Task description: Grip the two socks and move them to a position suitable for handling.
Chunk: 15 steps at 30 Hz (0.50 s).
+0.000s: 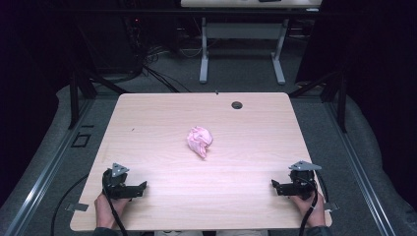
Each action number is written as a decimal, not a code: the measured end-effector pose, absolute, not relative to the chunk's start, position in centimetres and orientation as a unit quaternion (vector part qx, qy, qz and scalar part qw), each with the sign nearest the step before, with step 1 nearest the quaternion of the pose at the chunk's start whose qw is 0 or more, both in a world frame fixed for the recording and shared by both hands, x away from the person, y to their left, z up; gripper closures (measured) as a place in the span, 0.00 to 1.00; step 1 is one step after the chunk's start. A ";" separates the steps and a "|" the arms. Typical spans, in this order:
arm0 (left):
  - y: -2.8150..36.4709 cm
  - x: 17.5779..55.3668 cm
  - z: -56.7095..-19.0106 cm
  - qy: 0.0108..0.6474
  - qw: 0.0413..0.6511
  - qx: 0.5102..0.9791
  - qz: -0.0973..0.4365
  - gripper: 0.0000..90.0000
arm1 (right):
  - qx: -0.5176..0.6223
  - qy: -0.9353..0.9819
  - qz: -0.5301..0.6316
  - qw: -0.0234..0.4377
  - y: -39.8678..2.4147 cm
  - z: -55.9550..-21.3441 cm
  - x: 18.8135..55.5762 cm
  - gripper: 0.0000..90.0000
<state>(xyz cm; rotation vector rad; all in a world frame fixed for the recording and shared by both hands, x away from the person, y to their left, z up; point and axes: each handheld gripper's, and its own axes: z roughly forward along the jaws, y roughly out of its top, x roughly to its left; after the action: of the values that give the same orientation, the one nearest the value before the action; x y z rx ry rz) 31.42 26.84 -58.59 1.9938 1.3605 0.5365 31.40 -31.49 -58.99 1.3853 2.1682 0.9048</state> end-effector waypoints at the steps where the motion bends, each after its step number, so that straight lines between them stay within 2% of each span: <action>1: 26.8 31.4 -58.6 0.520 0.328 0.762 0.205 0.01 | 0.497 0.778 0.325 0.206 -31.5 -59.0 31.4 0.00; 7: 25.5 32.6 -56.3 0.506 0.366 0.756 0.196 0.00 | 0.497 0.778 0.324 0.205 -31.5 -59.0 31.4 0.00; 15: 20.9 35.8 -53.1 0.461 0.397 0.771 0.190 0.00 | 0.499 0.777 0.325 0.206 -31.5 -59.0 31.4 0.00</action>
<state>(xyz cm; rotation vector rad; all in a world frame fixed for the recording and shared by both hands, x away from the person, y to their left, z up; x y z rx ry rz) 35.83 20.93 -53.12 1.9520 1.1680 0.4817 31.40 -31.48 -58.99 1.3898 2.1634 0.9043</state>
